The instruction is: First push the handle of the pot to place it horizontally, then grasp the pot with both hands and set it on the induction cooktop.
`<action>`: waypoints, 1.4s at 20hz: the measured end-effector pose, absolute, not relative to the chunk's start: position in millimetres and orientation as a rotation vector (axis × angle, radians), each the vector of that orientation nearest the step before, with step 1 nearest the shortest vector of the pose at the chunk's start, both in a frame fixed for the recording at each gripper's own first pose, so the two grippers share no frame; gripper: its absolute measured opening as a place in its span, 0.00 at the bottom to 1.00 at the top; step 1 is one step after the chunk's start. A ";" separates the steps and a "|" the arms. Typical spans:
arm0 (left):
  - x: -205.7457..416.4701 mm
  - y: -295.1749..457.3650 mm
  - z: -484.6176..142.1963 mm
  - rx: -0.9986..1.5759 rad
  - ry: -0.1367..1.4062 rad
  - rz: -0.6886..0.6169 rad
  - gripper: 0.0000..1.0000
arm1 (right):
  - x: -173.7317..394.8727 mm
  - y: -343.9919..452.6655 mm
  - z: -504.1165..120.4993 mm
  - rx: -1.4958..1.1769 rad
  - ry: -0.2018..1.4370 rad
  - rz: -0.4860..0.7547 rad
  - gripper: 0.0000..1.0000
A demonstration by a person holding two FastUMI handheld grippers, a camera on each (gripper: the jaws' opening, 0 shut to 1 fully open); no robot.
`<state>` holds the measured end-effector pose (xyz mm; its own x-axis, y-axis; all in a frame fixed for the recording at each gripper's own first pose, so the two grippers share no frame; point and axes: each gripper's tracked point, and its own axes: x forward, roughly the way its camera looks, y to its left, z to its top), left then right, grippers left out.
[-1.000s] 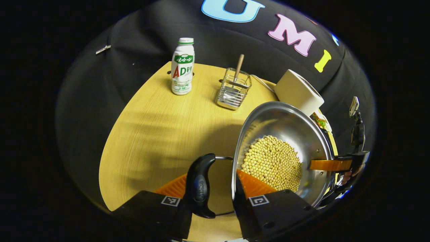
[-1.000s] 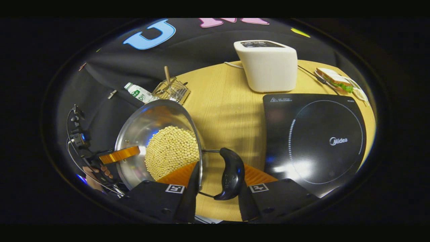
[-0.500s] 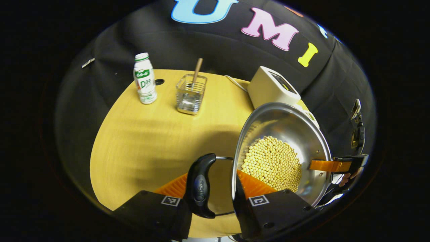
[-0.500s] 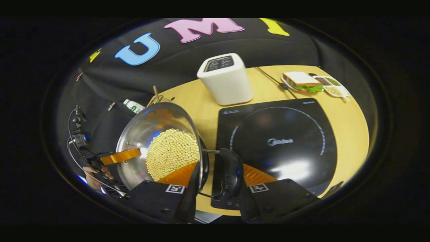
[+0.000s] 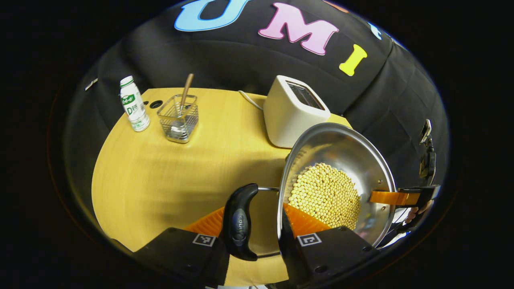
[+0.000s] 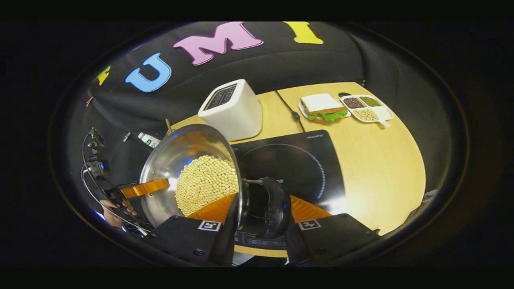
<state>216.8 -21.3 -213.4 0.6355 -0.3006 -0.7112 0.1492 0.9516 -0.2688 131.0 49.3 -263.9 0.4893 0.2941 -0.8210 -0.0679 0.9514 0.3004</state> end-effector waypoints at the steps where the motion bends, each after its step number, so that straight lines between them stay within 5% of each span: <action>1: 216.5 -31.9 -214.5 -0.194 0.854 -0.259 0.59 | 132.5 39.1 -263.5 0.240 1.043 0.220 0.54; 12: 230.4 -117.9 -226.7 -0.195 0.856 -0.244 0.59 | 155.4 -45.8 -274.0 0.254 1.085 0.204 0.54; 28: 257.4 -136.4 -272.6 -0.223 0.895 -0.223 0.59 | 181.2 -65.1 -317.4 0.256 1.144 0.157 0.54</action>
<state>257.4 -136.4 -272.6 0.6059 -0.2836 -0.7433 0.0986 0.9539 -0.2836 181.2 -65.1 -317.4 0.4076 0.2531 -0.8774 0.0074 0.9599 0.2803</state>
